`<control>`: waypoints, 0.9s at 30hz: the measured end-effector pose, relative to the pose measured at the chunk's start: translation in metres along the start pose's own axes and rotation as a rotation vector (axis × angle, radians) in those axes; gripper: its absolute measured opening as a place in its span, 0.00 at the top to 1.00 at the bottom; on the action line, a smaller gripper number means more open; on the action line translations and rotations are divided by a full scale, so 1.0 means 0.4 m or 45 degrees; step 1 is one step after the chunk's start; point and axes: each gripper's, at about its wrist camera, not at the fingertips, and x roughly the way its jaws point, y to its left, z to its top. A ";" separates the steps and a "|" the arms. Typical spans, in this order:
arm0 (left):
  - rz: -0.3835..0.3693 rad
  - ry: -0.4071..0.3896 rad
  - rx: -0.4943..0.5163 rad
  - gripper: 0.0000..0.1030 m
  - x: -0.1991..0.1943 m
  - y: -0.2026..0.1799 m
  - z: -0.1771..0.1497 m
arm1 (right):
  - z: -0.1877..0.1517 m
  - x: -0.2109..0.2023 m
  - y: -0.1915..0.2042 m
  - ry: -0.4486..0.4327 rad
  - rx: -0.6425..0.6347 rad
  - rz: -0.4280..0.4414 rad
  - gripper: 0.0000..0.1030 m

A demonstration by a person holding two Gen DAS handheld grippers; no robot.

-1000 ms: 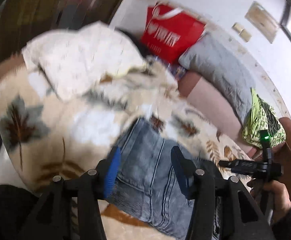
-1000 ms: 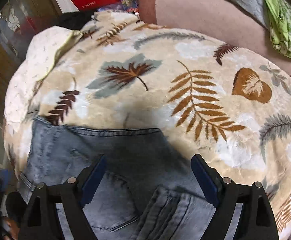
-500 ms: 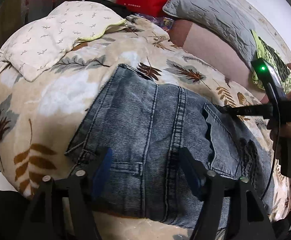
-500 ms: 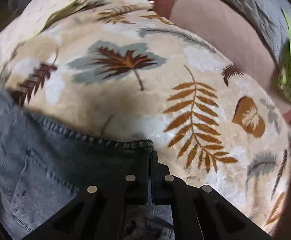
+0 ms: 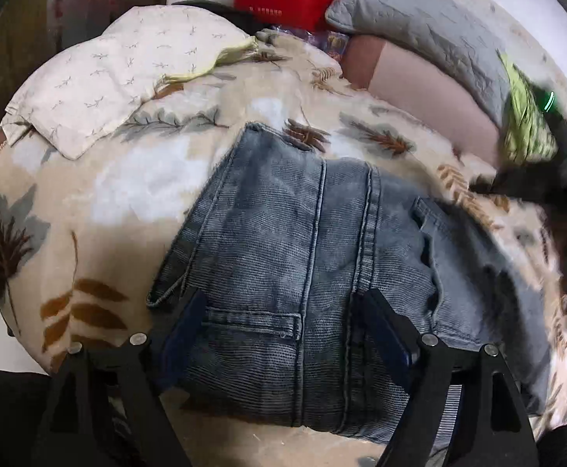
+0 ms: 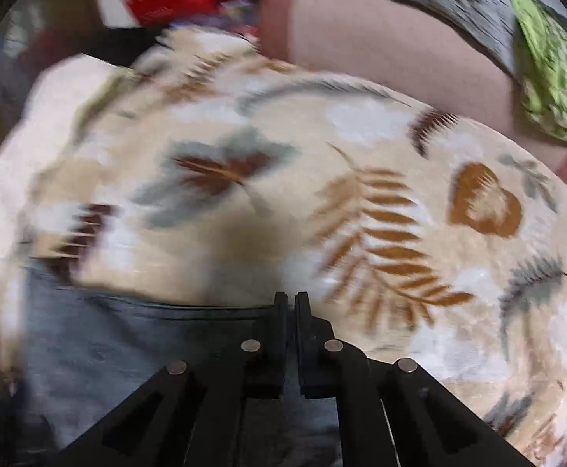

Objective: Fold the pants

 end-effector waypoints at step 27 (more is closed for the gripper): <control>0.021 -0.015 0.026 0.16 0.005 -0.017 -0.002 | -0.038 0.076 -0.063 0.132 -0.074 0.047 0.32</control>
